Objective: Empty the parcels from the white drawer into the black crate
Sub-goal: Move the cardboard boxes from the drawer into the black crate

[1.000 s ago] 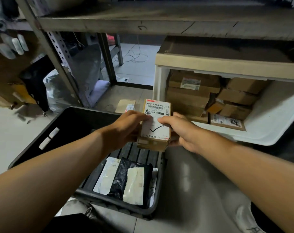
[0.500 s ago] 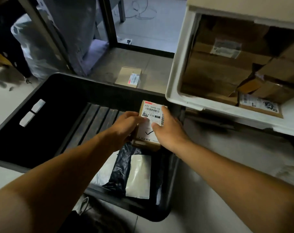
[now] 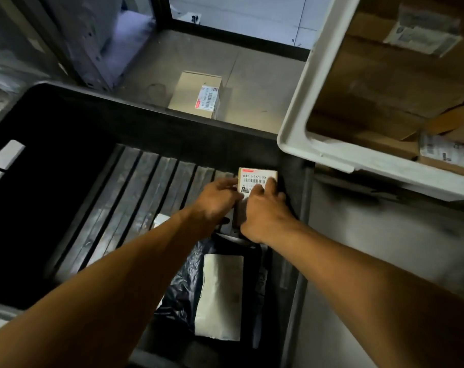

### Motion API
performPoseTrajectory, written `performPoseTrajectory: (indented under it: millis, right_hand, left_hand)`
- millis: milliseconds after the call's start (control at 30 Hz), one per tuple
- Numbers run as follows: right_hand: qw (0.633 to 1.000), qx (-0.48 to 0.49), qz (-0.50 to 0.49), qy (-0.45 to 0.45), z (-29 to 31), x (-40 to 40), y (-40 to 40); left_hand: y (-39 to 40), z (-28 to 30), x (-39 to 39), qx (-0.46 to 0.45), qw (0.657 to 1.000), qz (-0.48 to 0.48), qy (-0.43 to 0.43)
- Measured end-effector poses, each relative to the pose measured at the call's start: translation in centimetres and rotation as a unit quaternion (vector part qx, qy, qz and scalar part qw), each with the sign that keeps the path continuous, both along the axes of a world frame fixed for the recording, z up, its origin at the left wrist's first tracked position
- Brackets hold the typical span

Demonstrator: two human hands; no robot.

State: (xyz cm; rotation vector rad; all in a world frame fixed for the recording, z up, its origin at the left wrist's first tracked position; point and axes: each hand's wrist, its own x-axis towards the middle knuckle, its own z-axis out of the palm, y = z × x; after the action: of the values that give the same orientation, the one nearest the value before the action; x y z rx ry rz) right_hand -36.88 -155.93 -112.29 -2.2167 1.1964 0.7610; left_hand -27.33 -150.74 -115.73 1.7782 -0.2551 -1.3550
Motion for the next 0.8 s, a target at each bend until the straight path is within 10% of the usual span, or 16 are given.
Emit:
performPoseTrajectory:
  millis: [367,533,800]
  right_hand:
    - [0.947,-0.119,0.251,0.159,0.6,-0.2,-0.6]
    - [0.930,-0.163,0.305,0.120,2.7,-1.9,0.2]
    - [0.938,-0.183,0.293,-0.028,7.9,-7.5,1.3]
  left_hand:
    - [-1.1,-0.3,-0.6,-0.029,0.998,-0.048,0.001]
    - [-0.5,1.1,-1.2,0.021,0.977,-0.149,-0.151]
    - [3.4,9.4,-1.7,0.168,0.705,-0.463,-0.510]
